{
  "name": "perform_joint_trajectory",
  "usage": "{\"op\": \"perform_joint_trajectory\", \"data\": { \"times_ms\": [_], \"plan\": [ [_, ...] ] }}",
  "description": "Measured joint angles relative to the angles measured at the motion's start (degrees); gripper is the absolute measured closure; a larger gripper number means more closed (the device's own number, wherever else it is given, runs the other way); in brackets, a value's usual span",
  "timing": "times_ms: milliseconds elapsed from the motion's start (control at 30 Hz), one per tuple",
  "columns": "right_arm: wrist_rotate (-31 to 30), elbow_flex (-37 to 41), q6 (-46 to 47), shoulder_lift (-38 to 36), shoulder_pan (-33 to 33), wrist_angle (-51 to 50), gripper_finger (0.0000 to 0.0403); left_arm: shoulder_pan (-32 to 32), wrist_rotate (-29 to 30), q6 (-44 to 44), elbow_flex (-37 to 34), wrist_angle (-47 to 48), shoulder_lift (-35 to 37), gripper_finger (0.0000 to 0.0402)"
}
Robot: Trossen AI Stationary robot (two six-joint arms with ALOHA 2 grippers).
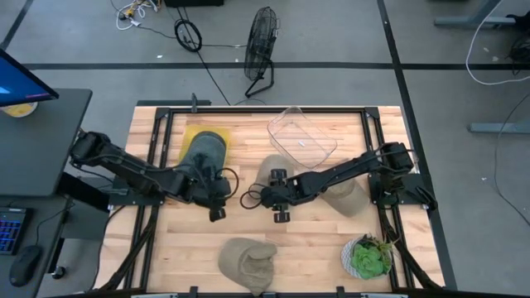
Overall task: Pick & Place hat
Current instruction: Put the top left brown cap into the transparent bin
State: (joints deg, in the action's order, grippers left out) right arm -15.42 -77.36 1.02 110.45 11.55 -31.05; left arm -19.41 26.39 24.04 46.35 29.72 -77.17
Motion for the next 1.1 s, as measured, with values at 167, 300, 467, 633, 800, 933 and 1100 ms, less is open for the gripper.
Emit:
{"op": "perform_joint_trajectory", "data": {
  "times_ms": [167,300,467,633,800,933,1100],
  "plan": [
    [-0.3,2.2,-4.4,0.0,-1.8,6.7,0.0238,0.1,0.1,0.9,0.0,-3.0,0.0,0.0223],
    [-6.9,2.2,-9.2,0.0,-2.4,10.0,0.0238,0.1,0.1,0.5,0.0,-3.6,0.0,0.0223],
    [-9.6,2.2,-13.6,0.0,-4.5,8.9,0.0238,0.1,0.1,0.4,0.0,-3.6,0.0,0.0223],
    [-6.4,2.2,-13.4,0.0,-6.8,6.4,0.0238,0.1,0.1,0.3,0.0,-3.6,0.0,0.0223],
    [-5.0,2.2,-13.6,0.0,-9.0,4.0,0.0238,0.1,0.1,0.2,0.0,-3.6,0.0,0.0223],
    [-2.1,2.2,-13.6,0.0,-10.8,4.7,0.0238,0.3,0.0,-1.8,0.0,-3.7,0.0,0.0223],
    [-1.3,2.2,-13.6,0.0,-12.3,7.1,0.0239,0.6,0.0,-2.1,0.0,-5.1,0.0,0.0223]
  ]
}}
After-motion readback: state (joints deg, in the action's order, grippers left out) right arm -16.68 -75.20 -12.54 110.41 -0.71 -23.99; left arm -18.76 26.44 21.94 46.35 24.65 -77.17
